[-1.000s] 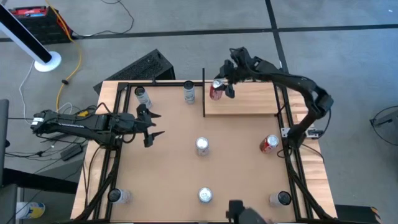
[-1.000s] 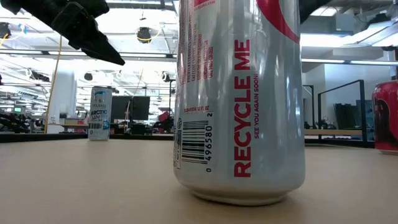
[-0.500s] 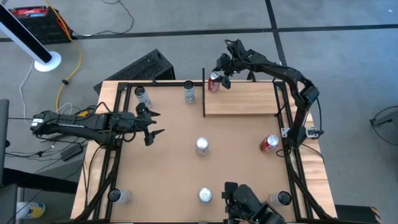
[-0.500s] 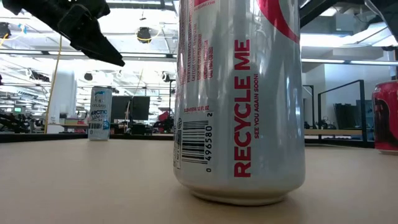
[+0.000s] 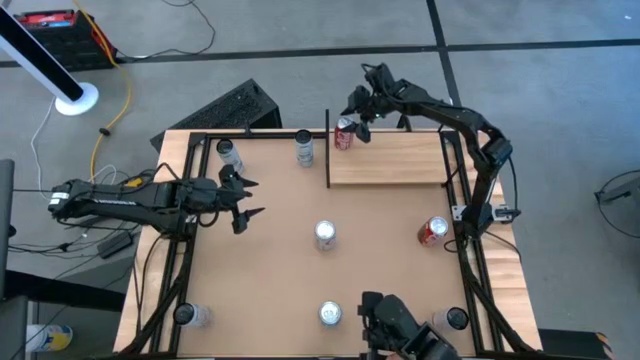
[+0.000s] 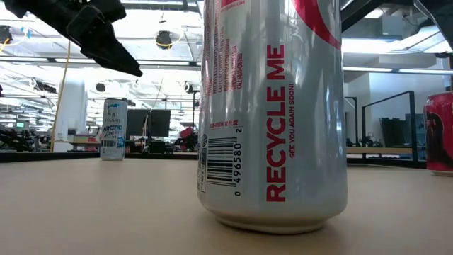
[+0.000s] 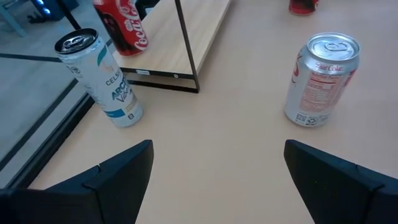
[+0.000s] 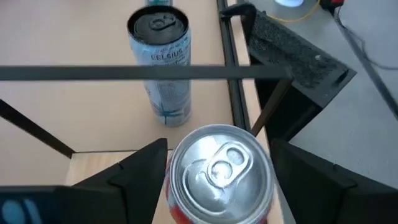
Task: Place canned beverage on shelf
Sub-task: Put the left red soda can on the shelf, then put the red soda can on the shelf
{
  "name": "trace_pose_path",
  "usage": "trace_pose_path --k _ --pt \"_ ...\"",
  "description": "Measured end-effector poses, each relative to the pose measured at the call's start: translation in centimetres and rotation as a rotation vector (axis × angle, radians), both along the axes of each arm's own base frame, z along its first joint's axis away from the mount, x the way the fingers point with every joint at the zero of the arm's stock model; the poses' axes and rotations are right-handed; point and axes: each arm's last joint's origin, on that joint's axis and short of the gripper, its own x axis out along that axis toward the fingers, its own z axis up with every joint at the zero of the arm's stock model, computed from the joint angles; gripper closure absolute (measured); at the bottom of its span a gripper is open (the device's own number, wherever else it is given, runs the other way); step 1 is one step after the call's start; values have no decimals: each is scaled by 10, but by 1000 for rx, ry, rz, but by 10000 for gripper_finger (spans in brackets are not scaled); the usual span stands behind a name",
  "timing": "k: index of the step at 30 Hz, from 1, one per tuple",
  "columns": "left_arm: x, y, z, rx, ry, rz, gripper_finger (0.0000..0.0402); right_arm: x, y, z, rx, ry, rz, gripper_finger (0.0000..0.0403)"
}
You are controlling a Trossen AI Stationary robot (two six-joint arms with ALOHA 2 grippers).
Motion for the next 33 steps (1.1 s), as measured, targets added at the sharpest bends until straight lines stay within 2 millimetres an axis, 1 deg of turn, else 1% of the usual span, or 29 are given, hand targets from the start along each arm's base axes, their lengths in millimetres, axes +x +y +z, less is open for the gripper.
trace_pose_path --k 7,10,11,13,16,19,21,23,26,28,31,33 --pt "0 0 0 -1 0 0 55 0 0 0 -9 11 -8 89" --pt "0 0 0 -2 0 0 55 -2 1 5 -20 22 -21 88" --pt "0 0 0 -2 0 0 55 -3 2 12 -22 18 -26 88" --pt "0 0 0 -3 0 -2 55 -8 8 31 -28 10 -27 87" --pt "0 0 0 -6 -1 -8 55 -17 24 64 -3 0 -39 86" --pt "0 0 0 -1 -1 -10 55 -26 51 87 79 16 -51 86" --pt "1 0 1 14 -9 -18 55 -32 74 99 140 38 -46 86" --pt "2 -1 4 23 -31 -37 55 -39 102 108 214 93 -26 87" --pt "3 -2 6 39 -52 -88 55 -48 145 115 315 225 -18 91" --pt "4 -2 8 53 -66 -110 55 -52 173 119 369 310 -60 94" --pt "5 -3 10 65 -79 -136 55 -60 214 122 378 405 -159 99" --pt "5 -3 10 65 -80 -138 55 -67 240 120 363 444 -227 100"
